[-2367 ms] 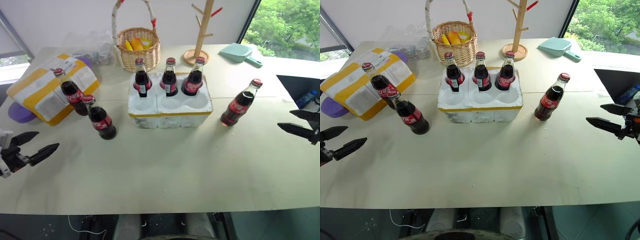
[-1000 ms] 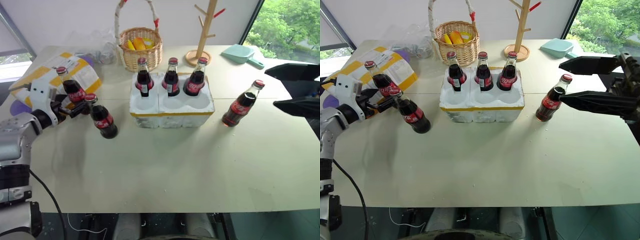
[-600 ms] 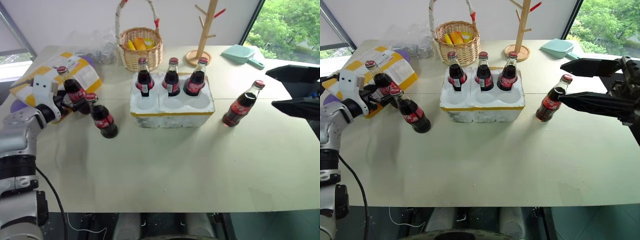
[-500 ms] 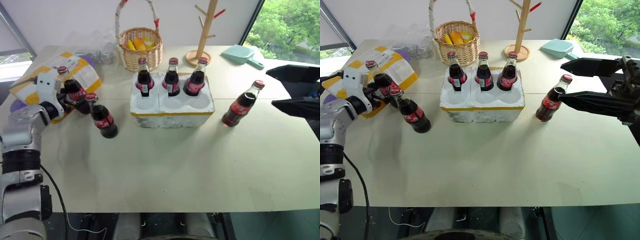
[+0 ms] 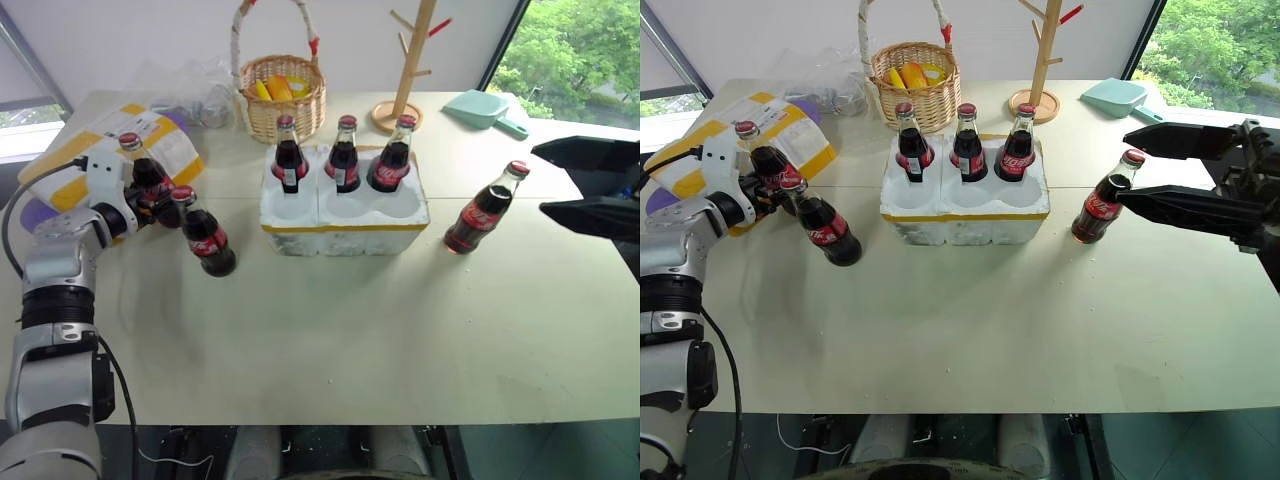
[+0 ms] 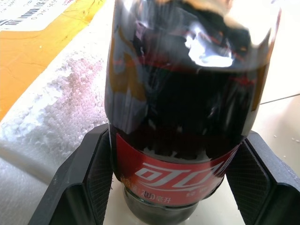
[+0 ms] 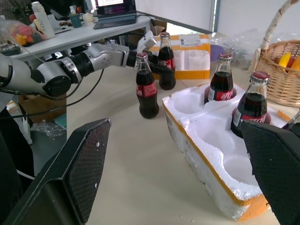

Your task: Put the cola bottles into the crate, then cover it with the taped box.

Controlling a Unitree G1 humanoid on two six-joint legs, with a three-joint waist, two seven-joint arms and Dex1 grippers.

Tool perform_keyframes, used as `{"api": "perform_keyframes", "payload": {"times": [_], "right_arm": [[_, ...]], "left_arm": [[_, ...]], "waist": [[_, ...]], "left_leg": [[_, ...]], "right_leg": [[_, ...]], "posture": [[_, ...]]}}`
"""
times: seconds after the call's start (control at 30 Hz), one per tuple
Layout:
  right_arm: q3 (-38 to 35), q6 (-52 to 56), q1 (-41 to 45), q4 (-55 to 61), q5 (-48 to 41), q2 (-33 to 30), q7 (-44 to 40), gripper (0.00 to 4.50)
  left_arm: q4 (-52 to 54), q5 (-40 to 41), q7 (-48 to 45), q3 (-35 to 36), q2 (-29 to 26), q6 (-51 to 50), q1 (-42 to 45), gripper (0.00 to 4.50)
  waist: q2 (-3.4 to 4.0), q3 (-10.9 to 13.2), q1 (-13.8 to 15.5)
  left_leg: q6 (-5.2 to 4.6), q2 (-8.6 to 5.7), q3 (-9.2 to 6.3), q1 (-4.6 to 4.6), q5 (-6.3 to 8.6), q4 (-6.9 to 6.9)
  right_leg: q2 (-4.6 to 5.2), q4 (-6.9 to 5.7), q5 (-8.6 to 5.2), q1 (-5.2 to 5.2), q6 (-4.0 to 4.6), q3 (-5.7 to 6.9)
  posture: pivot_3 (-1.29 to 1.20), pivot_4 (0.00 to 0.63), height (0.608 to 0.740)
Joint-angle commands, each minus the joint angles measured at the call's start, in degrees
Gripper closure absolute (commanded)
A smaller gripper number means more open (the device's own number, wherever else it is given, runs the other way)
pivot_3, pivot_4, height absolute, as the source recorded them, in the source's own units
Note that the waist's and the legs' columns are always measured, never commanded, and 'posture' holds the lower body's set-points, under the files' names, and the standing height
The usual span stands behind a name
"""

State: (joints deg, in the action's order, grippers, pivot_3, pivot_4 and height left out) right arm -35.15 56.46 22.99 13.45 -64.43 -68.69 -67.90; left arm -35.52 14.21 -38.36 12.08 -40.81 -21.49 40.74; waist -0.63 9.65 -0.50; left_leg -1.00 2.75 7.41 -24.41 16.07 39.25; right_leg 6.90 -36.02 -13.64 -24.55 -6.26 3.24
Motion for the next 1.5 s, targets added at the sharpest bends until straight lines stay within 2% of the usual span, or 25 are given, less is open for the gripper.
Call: {"api": "perform_keyframes", "payload": {"times": [0.03,0.2,0.33,0.5,0.6,0.73,0.8,0.93,1.07,1.27,1.33,1.43,1.5], "right_arm": [[-3.1,-1.3,-0.2,1.5,-0.7,0.1,0.3,0.00],[-2.7,-2.2,-0.7,1.6,-0.4,0.6,0.6,0.00],[-2.2,-3.2,-1.5,1.4,0.5,0.9,0.3,0.00],[-1.5,-4.6,-2.4,1.0,1.6,1.1,-0.4,0.00],[-0.9,-5.5,-2.9,0.8,2.4,1.5,-0.6,0.00],[-0.3,-6.2,-3.3,1.3,2.8,2.2,-0.4,0.00],[-0.2,-6.2,-3.3,1.6,2.7,2.7,0.0,0.00],[-1.0,-6.3,-4.7,3.2,2.1,3.9,1.3,0.00],[-2.6,-5.8,-6.3,4.9,1.3,4.8,2.7,0.00],[-4.5,-5.4,-8.5,6.6,-0.2,5.4,4.5,0.00],[-4.7,-5.5,-9.0,7.1,-0.6,5.6,5.1,0.00],[-4.9,-5.8,-9.8,7.7,-0.9,5.8,5.8,0.00],[-4.4,-6.7,-10.4,8.0,0.6,5.9,6.6,0.00]], "left_arm": [[1.1,0.5,-1.8,1.3,-2.5,0.2,1.8,1.75],[7.3,4.5,-8.4,2.4,-5.8,-4.9,2.8,1.75],[13.1,8.2,-16.1,2.1,-10.8,-12.3,6.8,1.75],[17.8,12.3,-29.5,-2.3,-18.0,-20.9,16.1,1.75],[18.6,13.2,-35.1,-5.9,-19.4,-24.0,23.5,1.75],[16.8,13.9,-35.5,-10.1,-14.4,-30.1,37.1,1.75],[16.5,13.9,-34.6,-11.4,-11.8,-32.8,40.9,1.75],[20.7,14.8,-28.8,-13.7,-2.9,-39.7,45.4,1.75],[25.0,14.7,-20.4,-14.1,4.8,-46.6,45.7,1.75],[30.7,14.6,-9.7,-14.3,14.6,-51.6,42.9,1.75],[32.9,11.8,-6.8,-17.7,16.0,-48.9,40.9,1.75],[34.9,12.4,-3.4,-18.0,19.0,-51.8,38.6,1.75],[36.1,10.1,-0.3,-20.5,20.2,-49.6,35.8,1.75]], "waist": [[-0.04,0.0,-0.1],[-0.36,0.2,-0.2],[-0.95,0.6,-0.1],[-1.11,0.6,0.0],[-1.11,0.6,0.2],[-1.10,0.6,0.9],[-1.11,0.6,1.1],[-1.10,0.6,1.4],[-1.10,0.7,1.2],[-1.02,0.7,1.1],[-1.01,0.7,1.2],[-1.00,0.7,1.2],[-1.00,0.7,1.2]], "left_leg": [[0.00,0.00,0.00,0.00,0.00,0.00],[0.01,0.03,-0.01,-0.01,-0.01,0.00],[0.06,0.06,-0.02,-0.03,-0.03,0.00],[0.35,0.04,-0.05,-0.09,-0.20,0.00],[0.35,0.02,-0.03,-0.08,-0.20,0.00],[0.35,0.01,-0.03,-0.07,-0.20,0.03],[0.34,0.01,-0.03,-0.08,-0.21,0.06],[0.36,0.00,-0.10,-0.07,-0.22,0.06],[0.38,-0.02,-0.11,-0.09,-0.24,0.09],[0.45,0.01,-0.13,-0.05,-0.28,0.06],[0.47,0.01,-0.14,-0.06,-0.30,0.07],[0.47,0.00,-0.12,-0.03,-0.30,0.08],[0.48,0.00,-0.13,-0.04,-0.30,0.08]], "right_leg": [[0.00,0.00,0.00,0.00,0.00,0.00],[-0.05,-0.01,0.00,-0.02,0.00,0.00],[-0.07,-0.02,0.00,-0.04,0.00,0.01],[-0.08,0.00,-0.01,-0.04,-0.01,0.03],[-0.08,0.00,-0.03,-0.03,-0.04,0.03],[-0.12,-0.04,-0.03,-0.03,-0.05,0.02],[-0.12,-0.05,-0.04,-0.03,-0.06,0.02],[-0.13,-0.08,-0.09,0.01,-0.14,0.01],[-0.12,-0.08,-0.09,0.01,-0.19,0.00],[-0.17,-0.12,-0.10,-0.02,-0.23,0.00],[-0.17,-0.11,-0.11,-0.01,-0.23,0.00],[-0.17,-0.11,-0.10,0.02,-0.23,-0.03],[-0.17,-0.11,-0.10,0.01,-0.23,-0.03]], "posture": [[0.00,0.150,0.740],[0.00,0.150,0.740],[0.00,0.150,0.740],[0.00,0.150,0.740],[0.00,0.150,0.740],[0.00,0.150,0.740],[0.00,0.150,0.740],[0.00,0.150,0.740],[0.00,0.150,0.740],[0.00,0.150,0.740],[0.00,0.150,0.740],[0.00,0.150,0.740],[0.00,0.150,0.740]]}}
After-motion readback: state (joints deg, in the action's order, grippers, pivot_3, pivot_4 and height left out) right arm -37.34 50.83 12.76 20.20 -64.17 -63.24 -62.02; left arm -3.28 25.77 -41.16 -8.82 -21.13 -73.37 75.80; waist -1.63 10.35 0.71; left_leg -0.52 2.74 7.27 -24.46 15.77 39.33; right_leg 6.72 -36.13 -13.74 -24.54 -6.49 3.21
